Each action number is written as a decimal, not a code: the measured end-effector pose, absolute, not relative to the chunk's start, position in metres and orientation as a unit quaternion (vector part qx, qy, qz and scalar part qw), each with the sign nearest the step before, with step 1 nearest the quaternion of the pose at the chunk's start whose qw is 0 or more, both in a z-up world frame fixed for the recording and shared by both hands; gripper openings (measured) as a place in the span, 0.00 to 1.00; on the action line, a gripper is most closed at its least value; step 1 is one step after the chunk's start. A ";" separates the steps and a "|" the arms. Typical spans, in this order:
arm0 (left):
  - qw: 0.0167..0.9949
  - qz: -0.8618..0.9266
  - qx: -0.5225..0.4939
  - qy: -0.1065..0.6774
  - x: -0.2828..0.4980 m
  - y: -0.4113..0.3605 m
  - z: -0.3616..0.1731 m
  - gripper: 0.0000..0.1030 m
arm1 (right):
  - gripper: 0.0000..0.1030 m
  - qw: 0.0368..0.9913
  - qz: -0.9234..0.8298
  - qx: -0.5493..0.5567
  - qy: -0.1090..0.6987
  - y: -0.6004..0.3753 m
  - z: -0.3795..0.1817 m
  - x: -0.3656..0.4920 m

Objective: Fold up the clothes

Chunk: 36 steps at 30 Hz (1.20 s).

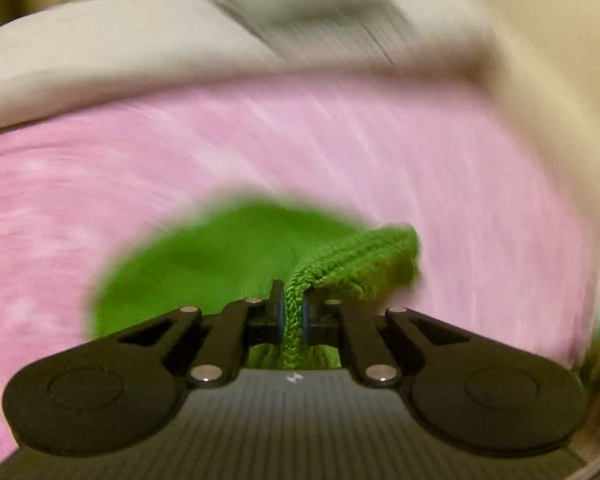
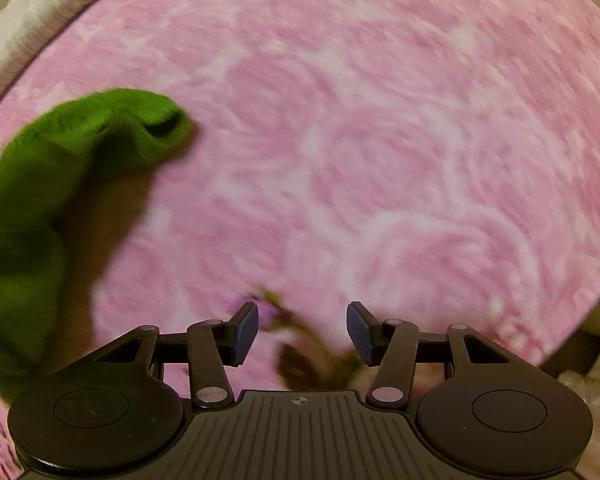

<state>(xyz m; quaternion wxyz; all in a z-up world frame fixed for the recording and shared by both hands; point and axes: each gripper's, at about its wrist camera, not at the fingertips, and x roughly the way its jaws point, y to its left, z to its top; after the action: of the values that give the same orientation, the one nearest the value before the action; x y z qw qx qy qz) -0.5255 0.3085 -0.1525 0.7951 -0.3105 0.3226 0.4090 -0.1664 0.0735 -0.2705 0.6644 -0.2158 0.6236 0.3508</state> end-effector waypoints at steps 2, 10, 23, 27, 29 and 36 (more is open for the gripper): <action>0.760 0.491 -0.340 0.255 -0.597 0.342 -0.121 0.05 | 0.51 0.661 0.367 -0.216 0.618 0.092 -0.268 -0.186; 0.495 0.701 -0.452 0.242 -0.843 0.382 -0.182 0.09 | 0.51 0.611 0.449 -0.238 0.607 0.173 -0.266 -0.288; 0.452 0.577 -0.641 0.229 -0.892 0.303 -0.290 0.30 | 0.51 0.495 0.507 -0.257 0.658 0.228 -0.315 -0.427; 0.472 0.550 -0.648 0.233 -0.881 0.300 -0.305 0.30 | 0.51 0.471 0.549 -0.289 0.627 0.223 -0.322 -0.461; 0.478 0.544 -0.650 0.229 -0.877 0.303 -0.314 0.32 | 0.51 0.465 0.576 -0.293 0.605 0.218 -0.326 -0.477; 0.466 0.537 -0.680 0.178 -0.874 0.308 -0.345 0.44 | 0.51 0.488 0.636 -0.242 0.547 0.211 -0.346 -0.516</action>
<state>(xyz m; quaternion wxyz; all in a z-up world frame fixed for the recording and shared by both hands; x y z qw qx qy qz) -0.8737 0.3082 -0.3450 0.4665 -0.6801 0.1778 0.5369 -0.5165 0.2114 -0.3464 0.4876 -0.2416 0.5473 0.6359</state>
